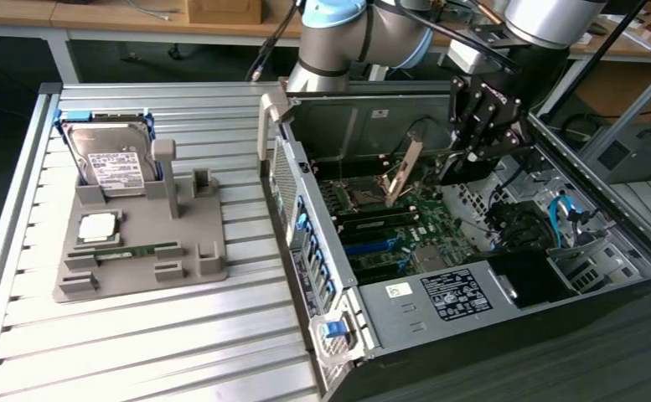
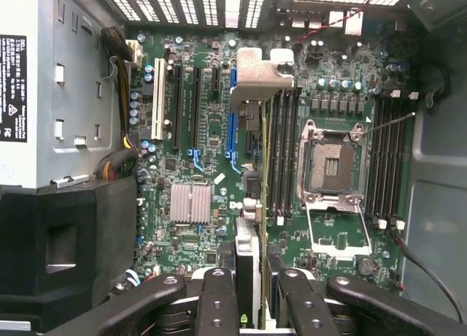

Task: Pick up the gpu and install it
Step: 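Insert the gpu into the slot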

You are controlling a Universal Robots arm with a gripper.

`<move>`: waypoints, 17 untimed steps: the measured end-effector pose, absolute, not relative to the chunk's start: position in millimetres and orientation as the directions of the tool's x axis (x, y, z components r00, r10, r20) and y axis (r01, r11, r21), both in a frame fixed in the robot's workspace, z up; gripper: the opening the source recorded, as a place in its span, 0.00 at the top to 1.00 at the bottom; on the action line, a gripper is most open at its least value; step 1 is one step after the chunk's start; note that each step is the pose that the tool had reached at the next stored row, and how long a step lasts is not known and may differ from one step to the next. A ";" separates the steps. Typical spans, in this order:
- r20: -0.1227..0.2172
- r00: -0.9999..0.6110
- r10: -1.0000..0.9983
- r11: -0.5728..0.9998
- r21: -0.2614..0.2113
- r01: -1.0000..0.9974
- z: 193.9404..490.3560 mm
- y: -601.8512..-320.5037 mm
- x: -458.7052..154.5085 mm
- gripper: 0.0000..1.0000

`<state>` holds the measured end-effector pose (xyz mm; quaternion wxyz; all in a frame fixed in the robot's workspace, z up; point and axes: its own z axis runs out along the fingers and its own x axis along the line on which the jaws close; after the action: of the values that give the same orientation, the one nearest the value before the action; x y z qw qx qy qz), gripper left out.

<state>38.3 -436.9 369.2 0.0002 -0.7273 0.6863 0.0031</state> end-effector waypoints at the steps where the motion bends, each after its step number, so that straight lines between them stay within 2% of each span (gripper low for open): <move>1: -0.005 0.058 -0.998 -0.058 0.004 -0.998 368.9 -436.9 38.3 0.73; 17: -0.005 0.058 -0.998 -0.058 0.004 -0.998 365.2 -437.6 37.7 0.73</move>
<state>37.7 -437.6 365.2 0.0002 -0.7274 0.6863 0.0031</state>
